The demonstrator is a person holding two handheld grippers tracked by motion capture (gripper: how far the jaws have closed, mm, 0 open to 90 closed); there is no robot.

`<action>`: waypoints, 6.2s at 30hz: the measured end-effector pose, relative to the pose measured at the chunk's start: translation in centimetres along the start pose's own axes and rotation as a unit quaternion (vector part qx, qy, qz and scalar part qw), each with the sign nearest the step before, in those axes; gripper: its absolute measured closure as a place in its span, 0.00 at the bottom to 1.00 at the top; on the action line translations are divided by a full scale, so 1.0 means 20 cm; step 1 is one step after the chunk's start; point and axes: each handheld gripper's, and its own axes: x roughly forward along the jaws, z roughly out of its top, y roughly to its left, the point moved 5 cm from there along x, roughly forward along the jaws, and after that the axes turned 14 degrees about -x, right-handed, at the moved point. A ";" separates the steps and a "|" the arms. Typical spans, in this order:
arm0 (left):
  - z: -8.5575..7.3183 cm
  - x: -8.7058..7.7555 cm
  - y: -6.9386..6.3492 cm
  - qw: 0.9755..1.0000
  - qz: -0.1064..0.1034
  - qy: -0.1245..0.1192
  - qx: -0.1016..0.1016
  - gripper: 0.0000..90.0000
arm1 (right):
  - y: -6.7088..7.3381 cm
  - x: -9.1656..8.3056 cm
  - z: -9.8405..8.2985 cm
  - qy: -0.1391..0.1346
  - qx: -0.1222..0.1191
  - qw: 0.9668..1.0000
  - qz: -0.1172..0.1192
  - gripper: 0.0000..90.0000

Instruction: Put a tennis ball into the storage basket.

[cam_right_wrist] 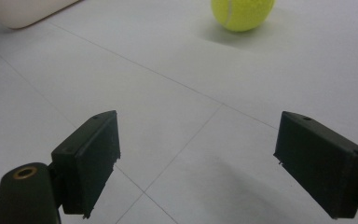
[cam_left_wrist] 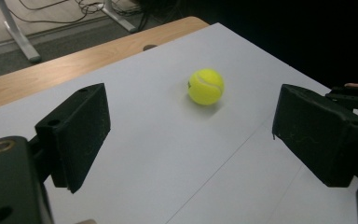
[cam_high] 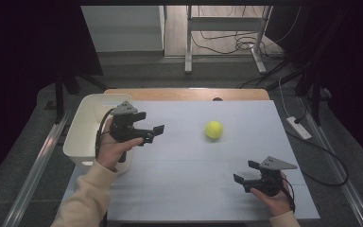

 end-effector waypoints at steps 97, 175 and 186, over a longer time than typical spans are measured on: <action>-0.07 0.67 -0.15 0.993 0.000 0.117 0.035 0.12 | -0.02 0.05 0.02 -0.004 -0.006 1.000 0.013 0.16; -0.02 1.18 -0.18 0.987 -0.011 0.160 0.029 0.12 | -0.02 0.07 0.03 -0.002 -0.005 1.000 0.018 0.16; -0.03 1.23 -0.18 0.986 -0.011 0.165 0.023 0.13 | -0.02 0.07 0.03 -0.002 -0.006 1.000 0.019 0.16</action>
